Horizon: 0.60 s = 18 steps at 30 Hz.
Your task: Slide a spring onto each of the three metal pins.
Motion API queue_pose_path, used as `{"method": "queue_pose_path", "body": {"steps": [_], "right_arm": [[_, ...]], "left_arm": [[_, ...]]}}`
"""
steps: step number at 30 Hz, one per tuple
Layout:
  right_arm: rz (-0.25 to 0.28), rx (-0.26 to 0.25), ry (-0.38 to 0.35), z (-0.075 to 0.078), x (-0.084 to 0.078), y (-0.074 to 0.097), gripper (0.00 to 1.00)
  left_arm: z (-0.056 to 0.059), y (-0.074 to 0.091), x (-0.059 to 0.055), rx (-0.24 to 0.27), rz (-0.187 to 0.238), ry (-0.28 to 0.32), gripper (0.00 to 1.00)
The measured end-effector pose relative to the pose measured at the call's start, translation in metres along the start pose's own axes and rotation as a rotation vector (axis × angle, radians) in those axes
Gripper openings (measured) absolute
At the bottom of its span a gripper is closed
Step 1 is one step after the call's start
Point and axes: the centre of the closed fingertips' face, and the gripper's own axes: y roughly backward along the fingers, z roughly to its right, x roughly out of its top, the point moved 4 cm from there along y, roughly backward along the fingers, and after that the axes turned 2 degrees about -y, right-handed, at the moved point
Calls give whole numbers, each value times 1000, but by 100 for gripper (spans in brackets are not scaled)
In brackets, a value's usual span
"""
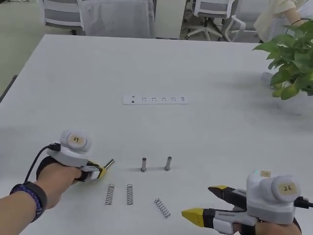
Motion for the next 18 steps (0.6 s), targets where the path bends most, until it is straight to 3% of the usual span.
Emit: {"method": "queue_pose_path", "body": {"steps": [8, 10, 13, 18], "right_arm": [[-5, 8, 6, -3, 0, -2, 73], [-7, 10, 8, -4, 0, -3, 73], [-9, 10, 8, -4, -1, -3, 73], [-10, 12, 8, -5, -1, -3, 73]], "left_arm": [[-2, -3, -2, 6, -43, -44, 7], [1, -4, 1, -5, -41, -82, 8], [4, -5, 2, 5, -81, -176, 9], [5, -5, 2, 20, -105, -221, 6]]}}
